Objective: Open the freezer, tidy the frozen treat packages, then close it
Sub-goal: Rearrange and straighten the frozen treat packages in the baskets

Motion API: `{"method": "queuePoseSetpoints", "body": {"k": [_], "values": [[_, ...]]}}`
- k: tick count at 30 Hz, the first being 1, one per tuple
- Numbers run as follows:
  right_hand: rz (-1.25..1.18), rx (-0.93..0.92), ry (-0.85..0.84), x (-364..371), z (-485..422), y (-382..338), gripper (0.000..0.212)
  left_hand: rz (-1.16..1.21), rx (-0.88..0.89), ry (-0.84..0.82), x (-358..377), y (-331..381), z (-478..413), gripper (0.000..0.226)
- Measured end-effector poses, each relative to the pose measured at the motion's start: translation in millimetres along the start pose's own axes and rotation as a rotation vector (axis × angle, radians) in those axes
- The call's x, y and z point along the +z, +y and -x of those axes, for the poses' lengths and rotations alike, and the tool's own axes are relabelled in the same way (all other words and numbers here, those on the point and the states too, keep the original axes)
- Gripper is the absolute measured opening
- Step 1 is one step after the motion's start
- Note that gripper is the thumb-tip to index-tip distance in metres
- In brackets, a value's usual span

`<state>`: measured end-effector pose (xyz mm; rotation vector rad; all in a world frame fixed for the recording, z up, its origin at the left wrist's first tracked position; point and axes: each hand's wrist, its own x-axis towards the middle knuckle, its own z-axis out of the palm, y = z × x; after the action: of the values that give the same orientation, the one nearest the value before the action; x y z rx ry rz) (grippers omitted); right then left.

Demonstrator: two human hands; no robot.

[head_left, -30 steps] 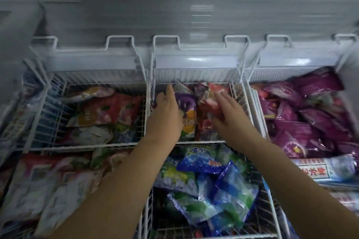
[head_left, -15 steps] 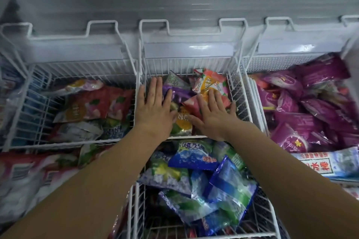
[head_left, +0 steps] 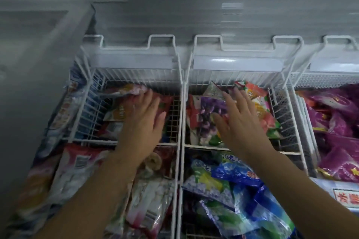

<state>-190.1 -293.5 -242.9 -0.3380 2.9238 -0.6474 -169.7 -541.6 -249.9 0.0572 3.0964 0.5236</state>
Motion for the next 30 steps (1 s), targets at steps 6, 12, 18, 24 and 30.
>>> {"method": "queuePoseSetpoints", "body": {"k": [6, 12, 18, 24, 30], "values": [[-0.069, -0.405, -0.075, 47, -48, -117, 0.038, -0.034, -0.238, 0.115, -13, -66, -6, 0.047], [0.159, -0.379, -0.416, 122, -94, -160, 0.064, -0.114, -0.339, 0.118, 0, -88, -33, 0.055], [0.358, -0.288, -0.437, 159, -121, -173, 0.065, -0.173, -0.556, -0.012, 16, -109, -42, 0.022], [0.374, -0.323, -0.289, 154, -114, -176, 0.04, -0.274, -0.484, 0.013, 16, -101, -31, 0.02], [0.269, -0.445, -0.215, 94, -91, -165, 0.037, -0.021, -0.345, 0.329, -10, -73, -28, 0.013]]}}
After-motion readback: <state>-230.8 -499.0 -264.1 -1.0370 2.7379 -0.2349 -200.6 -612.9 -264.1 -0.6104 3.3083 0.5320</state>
